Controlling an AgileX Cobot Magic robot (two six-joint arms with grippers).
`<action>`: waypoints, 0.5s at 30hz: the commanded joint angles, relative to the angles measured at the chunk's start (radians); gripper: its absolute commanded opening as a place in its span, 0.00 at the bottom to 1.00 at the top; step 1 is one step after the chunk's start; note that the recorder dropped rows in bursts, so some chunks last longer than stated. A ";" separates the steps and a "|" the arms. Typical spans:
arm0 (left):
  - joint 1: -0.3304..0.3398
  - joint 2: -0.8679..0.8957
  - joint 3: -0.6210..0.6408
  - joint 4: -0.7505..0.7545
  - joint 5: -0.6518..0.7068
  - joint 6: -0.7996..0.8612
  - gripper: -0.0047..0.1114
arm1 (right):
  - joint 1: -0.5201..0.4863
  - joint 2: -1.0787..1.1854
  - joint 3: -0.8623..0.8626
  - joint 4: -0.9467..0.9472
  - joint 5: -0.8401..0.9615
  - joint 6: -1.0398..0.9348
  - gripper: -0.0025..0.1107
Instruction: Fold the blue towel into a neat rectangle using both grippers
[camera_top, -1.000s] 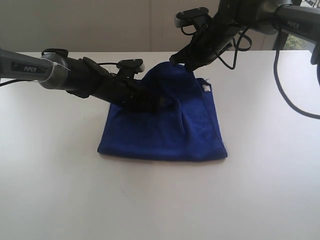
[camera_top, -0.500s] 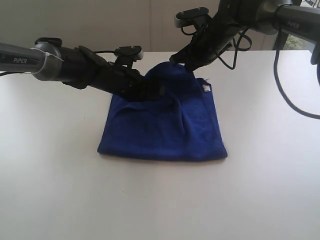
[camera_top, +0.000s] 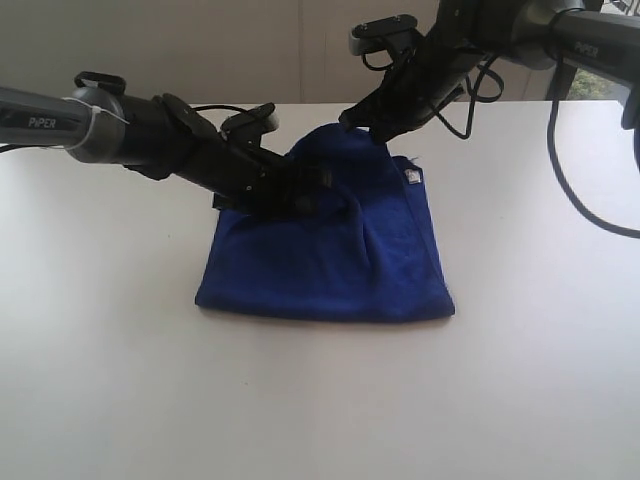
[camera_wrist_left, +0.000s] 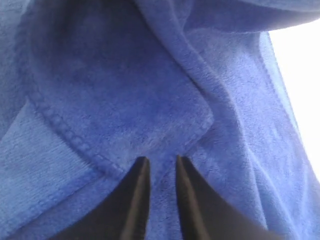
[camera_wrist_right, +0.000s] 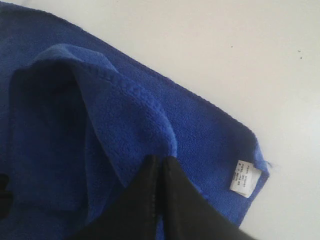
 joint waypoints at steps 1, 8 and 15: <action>-0.003 0.021 0.002 0.008 0.005 -0.026 0.37 | -0.005 -0.005 0.000 0.006 0.006 -0.005 0.02; -0.003 0.040 0.002 0.008 -0.028 -0.022 0.38 | -0.005 -0.005 0.000 0.006 0.008 -0.005 0.02; -0.003 0.072 0.002 0.008 -0.020 -0.026 0.33 | -0.005 -0.005 0.000 0.006 0.008 -0.005 0.02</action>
